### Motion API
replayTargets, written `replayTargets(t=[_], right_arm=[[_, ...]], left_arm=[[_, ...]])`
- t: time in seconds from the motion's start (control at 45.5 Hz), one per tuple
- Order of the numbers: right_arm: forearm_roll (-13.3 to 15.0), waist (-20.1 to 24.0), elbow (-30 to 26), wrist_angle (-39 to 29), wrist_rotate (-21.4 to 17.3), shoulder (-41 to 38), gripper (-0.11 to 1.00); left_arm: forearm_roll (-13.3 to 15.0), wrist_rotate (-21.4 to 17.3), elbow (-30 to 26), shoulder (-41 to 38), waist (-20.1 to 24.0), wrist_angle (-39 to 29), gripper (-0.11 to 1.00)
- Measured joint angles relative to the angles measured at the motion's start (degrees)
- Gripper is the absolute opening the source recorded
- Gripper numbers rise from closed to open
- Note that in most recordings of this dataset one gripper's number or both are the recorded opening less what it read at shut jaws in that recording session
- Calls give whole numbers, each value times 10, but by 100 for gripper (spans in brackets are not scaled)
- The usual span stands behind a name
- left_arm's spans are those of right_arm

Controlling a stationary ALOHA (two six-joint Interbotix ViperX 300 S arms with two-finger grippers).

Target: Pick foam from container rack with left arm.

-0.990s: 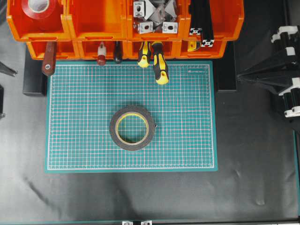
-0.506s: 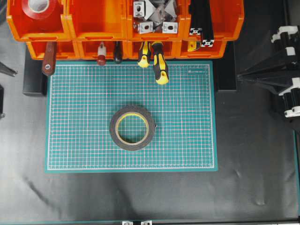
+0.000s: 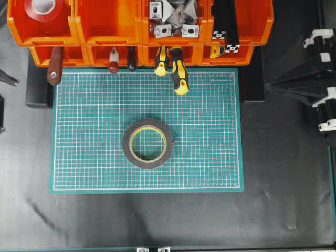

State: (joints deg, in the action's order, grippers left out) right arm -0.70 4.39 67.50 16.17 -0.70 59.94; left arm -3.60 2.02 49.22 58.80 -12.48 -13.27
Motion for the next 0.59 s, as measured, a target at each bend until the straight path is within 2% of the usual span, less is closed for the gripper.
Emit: replayTargets(t=[0.594], right_arm=[[0,1,1,0,0,0,-1]], left_arm=[[0,2,3,0,-1,0,83]])
